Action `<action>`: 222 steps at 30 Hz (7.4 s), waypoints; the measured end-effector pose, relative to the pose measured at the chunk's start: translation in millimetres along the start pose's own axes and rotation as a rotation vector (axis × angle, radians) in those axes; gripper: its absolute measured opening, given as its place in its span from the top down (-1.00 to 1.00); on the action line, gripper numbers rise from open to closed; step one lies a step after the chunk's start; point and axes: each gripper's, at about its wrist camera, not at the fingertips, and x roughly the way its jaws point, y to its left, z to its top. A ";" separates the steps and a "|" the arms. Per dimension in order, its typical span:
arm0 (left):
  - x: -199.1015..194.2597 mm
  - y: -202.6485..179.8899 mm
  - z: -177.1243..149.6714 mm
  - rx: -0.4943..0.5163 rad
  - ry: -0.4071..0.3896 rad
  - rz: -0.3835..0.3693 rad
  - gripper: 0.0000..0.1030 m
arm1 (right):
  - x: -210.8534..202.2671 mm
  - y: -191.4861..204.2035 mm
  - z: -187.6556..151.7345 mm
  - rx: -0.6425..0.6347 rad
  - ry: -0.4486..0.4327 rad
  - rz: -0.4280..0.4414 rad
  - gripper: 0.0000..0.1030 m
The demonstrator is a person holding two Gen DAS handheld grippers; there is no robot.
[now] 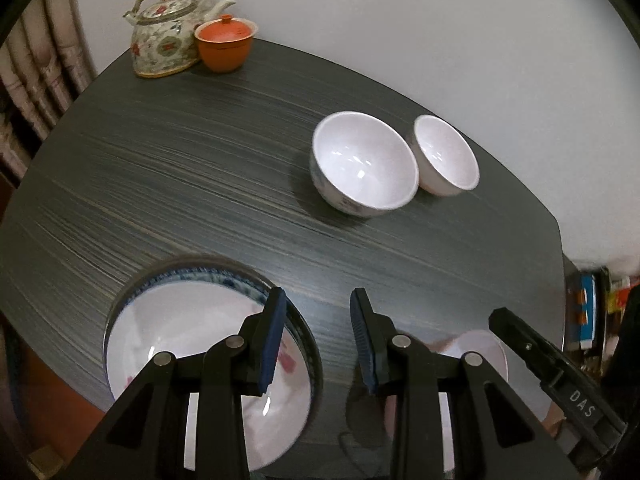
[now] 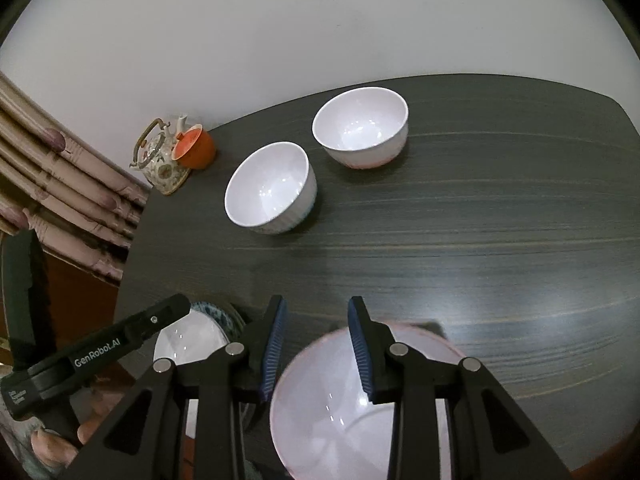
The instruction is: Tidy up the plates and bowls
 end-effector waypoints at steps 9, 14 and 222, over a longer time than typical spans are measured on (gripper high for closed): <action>23.0 13.2 35.4 -0.048 0.049 -0.030 0.42 | 31.3 8.2 32.0 0.035 0.023 0.000 0.37; 35.9 12.0 54.6 -0.080 0.056 -0.054 0.42 | 55.3 10.7 50.0 0.071 0.035 0.000 0.37; 38.5 -94.0 -51.5 0.206 -0.027 0.071 0.10 | -69.0 -53.4 -62.1 -0.088 -0.176 -0.477 0.46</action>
